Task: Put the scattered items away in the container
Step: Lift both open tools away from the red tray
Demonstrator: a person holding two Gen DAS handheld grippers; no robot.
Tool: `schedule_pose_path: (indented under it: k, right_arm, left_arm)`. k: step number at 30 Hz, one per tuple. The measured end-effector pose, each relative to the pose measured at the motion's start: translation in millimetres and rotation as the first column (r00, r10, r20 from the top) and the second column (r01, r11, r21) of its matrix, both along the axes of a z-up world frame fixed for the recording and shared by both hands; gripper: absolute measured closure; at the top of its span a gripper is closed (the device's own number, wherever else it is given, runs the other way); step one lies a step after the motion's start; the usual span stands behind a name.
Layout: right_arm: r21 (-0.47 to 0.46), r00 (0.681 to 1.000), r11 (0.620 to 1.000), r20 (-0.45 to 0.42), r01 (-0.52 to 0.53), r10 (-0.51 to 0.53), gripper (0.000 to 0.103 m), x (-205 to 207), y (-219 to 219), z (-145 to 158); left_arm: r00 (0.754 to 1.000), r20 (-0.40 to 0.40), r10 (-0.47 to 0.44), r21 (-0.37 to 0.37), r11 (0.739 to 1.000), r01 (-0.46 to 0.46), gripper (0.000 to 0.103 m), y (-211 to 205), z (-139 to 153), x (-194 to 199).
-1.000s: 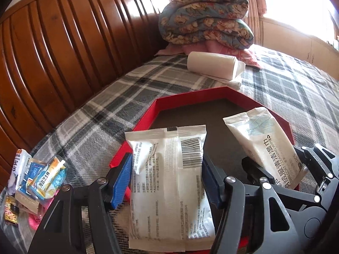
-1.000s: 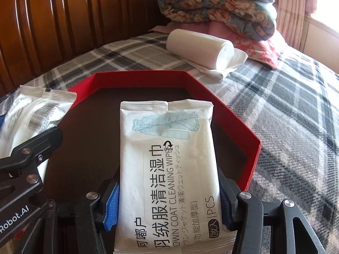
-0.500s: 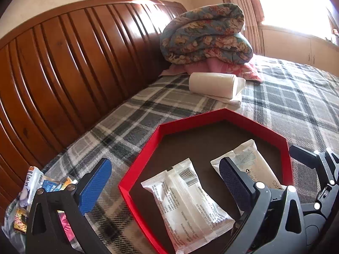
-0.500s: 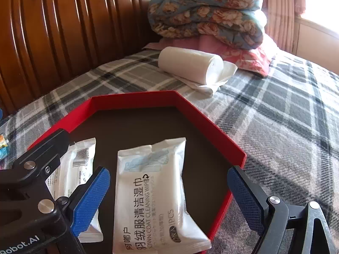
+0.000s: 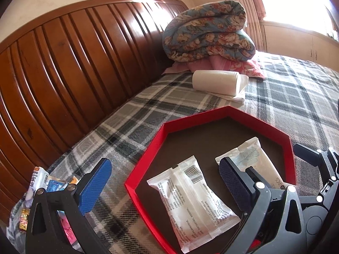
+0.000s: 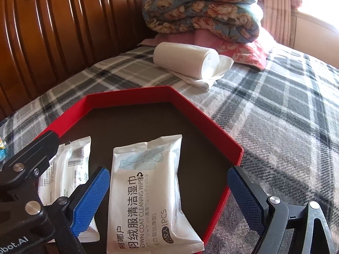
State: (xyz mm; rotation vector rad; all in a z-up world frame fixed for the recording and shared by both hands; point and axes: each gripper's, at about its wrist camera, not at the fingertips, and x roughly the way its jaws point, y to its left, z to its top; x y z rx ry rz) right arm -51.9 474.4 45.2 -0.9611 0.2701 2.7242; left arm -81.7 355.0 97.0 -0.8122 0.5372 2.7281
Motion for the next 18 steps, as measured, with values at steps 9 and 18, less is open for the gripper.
schedule_pose_path:
  k: [9, 18]
  right_arm:
    - [-0.005, 1.000, 1.000, -0.021, 0.018, -0.018, 0.009, 3, 4, 8]
    - [0.033, 0.999, 0.999, -0.042, -0.006, 0.007, 0.008, 8, -7, 17]
  left_arm:
    - [0.998, -0.021, 0.066, -0.015, 0.998, -0.066, 0.000, -19, 17, 6]
    - [0.980, -0.051, 0.192, -0.010, 0.981, -0.193, 0.000, -70, 41, 21]
